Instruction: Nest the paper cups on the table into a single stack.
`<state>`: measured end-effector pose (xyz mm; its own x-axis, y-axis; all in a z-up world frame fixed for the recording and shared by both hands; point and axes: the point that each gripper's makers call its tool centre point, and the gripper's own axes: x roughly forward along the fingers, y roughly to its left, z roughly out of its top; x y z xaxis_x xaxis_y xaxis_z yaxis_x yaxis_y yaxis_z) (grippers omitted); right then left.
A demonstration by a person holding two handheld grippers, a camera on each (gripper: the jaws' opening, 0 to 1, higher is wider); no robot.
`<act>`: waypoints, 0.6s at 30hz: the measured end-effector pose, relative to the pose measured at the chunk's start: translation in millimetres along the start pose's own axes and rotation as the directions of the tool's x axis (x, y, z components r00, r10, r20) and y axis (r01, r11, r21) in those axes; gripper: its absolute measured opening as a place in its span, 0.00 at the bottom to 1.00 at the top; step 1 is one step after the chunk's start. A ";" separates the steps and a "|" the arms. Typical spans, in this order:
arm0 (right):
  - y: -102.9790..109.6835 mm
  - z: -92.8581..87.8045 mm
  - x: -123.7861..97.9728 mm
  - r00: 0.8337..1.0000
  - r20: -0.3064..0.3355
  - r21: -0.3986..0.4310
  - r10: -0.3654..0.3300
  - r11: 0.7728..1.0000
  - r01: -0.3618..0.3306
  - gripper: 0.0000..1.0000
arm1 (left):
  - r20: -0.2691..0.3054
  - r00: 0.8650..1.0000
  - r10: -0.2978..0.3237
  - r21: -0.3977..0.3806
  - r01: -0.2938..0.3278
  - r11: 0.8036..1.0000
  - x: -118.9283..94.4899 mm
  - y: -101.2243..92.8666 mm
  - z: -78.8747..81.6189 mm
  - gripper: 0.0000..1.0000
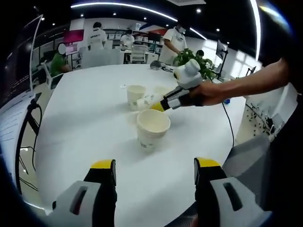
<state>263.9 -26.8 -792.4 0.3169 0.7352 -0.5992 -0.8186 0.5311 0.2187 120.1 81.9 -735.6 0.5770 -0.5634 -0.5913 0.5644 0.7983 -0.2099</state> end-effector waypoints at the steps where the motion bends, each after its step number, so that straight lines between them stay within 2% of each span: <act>1: -1.8 0.2 -0.1 1.000 -0.002 -0.010 0.001 1.000 -0.001 0.00 | 0.002 1.000 -0.001 0.002 0.001 1.000 -0.1 0.6 0.5 0.65; 8: -6.7 6.2 -5.6 1.000 -0.011 -0.076 -0.001 0.997 0.000 0.00 | 0.019 1.000 -0.001 0.011 0.001 1.000 -1.2 1.2 4.6 0.65; 18: 12.5 15.2 -31.8 1.000 -0.020 -0.150 -0.002 0.989 -0.001 0.00 | 0.042 0.999 -0.011 0.015 0.010 1.000 1.7 -0.5 12.6 0.65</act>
<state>250.9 -37.2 -758.9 0.3088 0.7256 -0.6150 -0.8817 0.4609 0.1011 128.3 77.9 -726.7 0.5955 -0.5803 -0.5555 0.5788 0.7895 -0.2042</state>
